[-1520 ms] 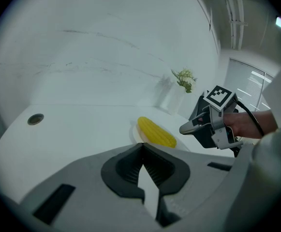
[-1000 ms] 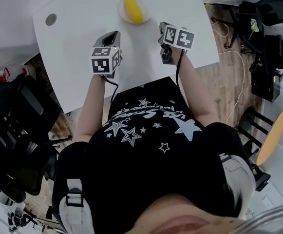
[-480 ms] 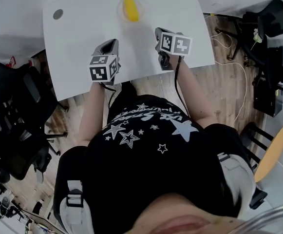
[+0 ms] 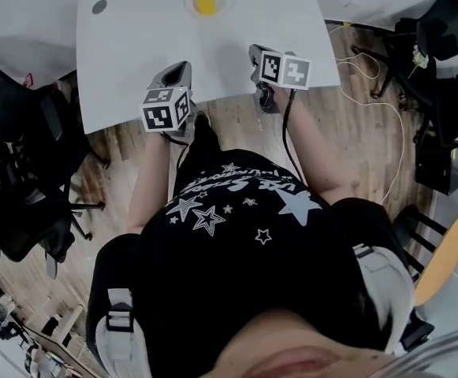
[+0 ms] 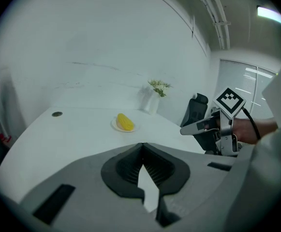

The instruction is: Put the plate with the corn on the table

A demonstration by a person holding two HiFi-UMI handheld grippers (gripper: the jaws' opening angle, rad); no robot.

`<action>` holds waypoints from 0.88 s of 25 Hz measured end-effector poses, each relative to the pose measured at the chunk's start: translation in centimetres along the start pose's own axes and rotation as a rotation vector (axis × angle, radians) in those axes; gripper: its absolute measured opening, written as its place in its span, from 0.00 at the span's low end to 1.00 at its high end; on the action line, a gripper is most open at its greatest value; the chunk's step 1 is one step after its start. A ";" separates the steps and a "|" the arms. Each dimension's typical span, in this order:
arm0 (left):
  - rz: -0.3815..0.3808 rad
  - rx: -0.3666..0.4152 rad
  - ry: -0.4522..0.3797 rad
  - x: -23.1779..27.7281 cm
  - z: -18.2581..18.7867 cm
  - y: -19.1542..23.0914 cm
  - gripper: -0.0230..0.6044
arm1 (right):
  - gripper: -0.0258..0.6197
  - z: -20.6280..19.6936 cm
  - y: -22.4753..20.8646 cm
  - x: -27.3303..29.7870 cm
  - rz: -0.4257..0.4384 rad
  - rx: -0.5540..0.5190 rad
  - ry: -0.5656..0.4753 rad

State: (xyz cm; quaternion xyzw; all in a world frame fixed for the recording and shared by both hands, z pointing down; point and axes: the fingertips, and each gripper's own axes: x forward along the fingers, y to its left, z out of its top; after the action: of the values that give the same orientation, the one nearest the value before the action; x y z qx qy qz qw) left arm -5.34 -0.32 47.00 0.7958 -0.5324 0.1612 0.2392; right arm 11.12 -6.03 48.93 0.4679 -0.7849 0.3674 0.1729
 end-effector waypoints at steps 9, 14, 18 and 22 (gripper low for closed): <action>-0.004 0.033 -0.058 -4.8 -1.8 -8.4 0.05 | 0.05 -4.2 -0.4 -8.2 0.032 -0.061 -0.029; 0.017 0.028 -0.070 -6.9 -2.9 -11.8 0.05 | 0.05 -5.8 -0.4 -11.6 0.062 -0.096 -0.037; 0.037 0.021 -0.072 -8.7 -3.6 -13.4 0.05 | 0.05 -7.0 -0.2 -13.2 0.082 -0.118 -0.032; 0.061 0.040 -0.062 -9.9 -4.1 -14.1 0.05 | 0.05 -7.6 -0.1 -14.5 0.087 -0.127 -0.043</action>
State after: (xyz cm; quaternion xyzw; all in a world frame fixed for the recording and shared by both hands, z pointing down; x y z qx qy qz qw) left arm 3.94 14.05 42.42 0.7884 -0.5604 0.1542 0.2015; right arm 17.98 8.35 45.15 0.4293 -0.8297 0.3141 0.1692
